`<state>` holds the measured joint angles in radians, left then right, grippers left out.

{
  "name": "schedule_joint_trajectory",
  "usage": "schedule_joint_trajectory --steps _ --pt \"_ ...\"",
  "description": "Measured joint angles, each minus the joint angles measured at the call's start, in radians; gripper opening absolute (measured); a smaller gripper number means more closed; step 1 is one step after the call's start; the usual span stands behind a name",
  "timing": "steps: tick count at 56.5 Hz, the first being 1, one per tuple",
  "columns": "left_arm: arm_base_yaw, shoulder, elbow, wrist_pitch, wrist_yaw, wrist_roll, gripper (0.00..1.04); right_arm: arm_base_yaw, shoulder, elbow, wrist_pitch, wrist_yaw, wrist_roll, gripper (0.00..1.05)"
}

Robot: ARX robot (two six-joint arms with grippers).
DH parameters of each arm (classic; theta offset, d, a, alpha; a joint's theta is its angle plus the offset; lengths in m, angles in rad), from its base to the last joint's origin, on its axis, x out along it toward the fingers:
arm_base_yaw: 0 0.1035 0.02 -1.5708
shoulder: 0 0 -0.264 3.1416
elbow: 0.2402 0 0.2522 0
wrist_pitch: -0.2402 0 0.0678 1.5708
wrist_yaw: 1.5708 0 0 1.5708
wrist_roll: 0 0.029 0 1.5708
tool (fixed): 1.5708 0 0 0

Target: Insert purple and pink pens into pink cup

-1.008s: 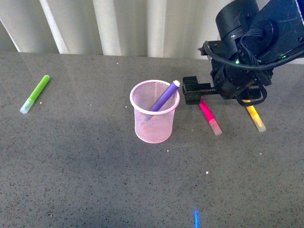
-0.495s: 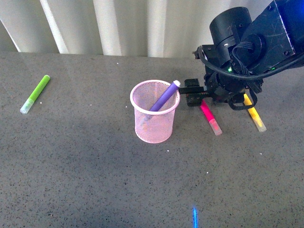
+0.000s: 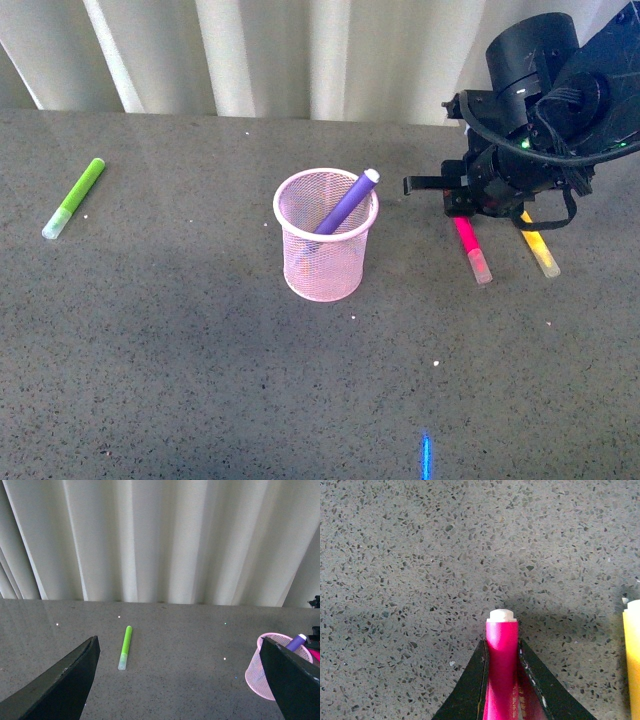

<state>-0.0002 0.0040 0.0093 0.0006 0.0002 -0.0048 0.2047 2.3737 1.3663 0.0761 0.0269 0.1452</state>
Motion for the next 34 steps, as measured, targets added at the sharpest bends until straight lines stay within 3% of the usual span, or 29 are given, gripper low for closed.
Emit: schedule_joint_trajectory --steps 10,17,34 --pt "0.000 0.000 0.000 0.000 0.000 0.000 0.98 -0.008 -0.037 -0.035 0.068 -0.039 0.028 0.11" --pt "0.000 0.000 0.000 0.000 0.000 0.000 0.98 -0.009 -0.114 -0.098 0.201 -0.105 0.077 0.11" --pt "0.000 0.000 0.000 0.000 0.000 0.000 0.98 0.061 -0.470 -0.354 0.760 -0.233 0.172 0.11"
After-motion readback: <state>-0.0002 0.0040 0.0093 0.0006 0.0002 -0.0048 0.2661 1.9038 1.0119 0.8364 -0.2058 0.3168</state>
